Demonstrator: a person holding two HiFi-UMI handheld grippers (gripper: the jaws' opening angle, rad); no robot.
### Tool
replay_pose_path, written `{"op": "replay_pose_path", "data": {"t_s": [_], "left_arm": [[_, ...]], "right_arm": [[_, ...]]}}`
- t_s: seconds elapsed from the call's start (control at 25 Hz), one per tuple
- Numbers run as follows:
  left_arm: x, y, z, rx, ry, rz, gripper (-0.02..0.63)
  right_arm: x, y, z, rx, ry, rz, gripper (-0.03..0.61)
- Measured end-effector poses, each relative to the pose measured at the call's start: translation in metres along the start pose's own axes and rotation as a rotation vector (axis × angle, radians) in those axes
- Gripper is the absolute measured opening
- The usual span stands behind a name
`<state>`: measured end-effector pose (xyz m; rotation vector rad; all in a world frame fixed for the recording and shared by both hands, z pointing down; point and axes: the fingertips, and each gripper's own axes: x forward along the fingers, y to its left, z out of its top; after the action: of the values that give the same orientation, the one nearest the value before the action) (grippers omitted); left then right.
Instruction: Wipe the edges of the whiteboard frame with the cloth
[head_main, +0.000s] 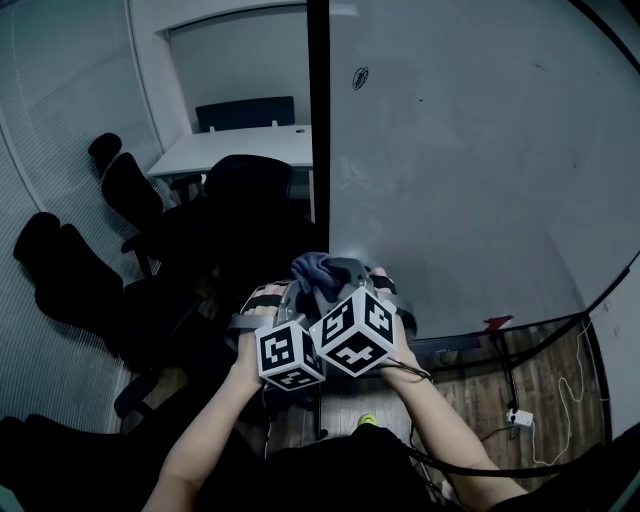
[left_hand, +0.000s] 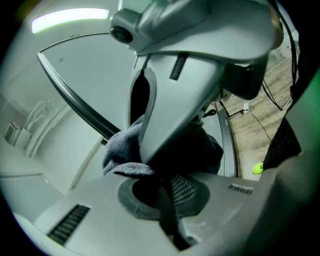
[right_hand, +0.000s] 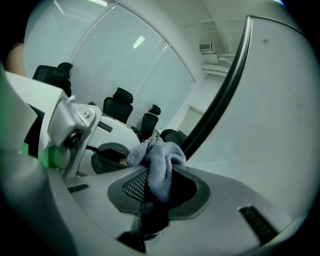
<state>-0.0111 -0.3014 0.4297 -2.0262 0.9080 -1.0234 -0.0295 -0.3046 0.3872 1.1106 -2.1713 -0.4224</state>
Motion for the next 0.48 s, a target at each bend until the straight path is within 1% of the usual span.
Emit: {"op": "replay_pose_path", "data": {"t_s": [0.08, 0.28, 0.48], "left_arm": [[-0.0007, -0.0001, -0.0006, -0.006, -0.003, 0.003, 0.015], [-0.0013, -0.0005, -0.0003, -0.006, -0.004, 0.006, 0.015], [-0.0009, 0.0011, -0.0002, -0.014, -0.004, 0.021, 0.015]], "right_arm": [[0.0000, 0.0008, 0.0000, 0.021, -0.011, 0.010, 0.094], [-0.0002, 0.0015, -0.0003, 0.031, -0.007, 0.021, 0.094], [-0.0005, 0.0003, 0.0004, 0.041, -0.033, 0.013, 0.094]]}}
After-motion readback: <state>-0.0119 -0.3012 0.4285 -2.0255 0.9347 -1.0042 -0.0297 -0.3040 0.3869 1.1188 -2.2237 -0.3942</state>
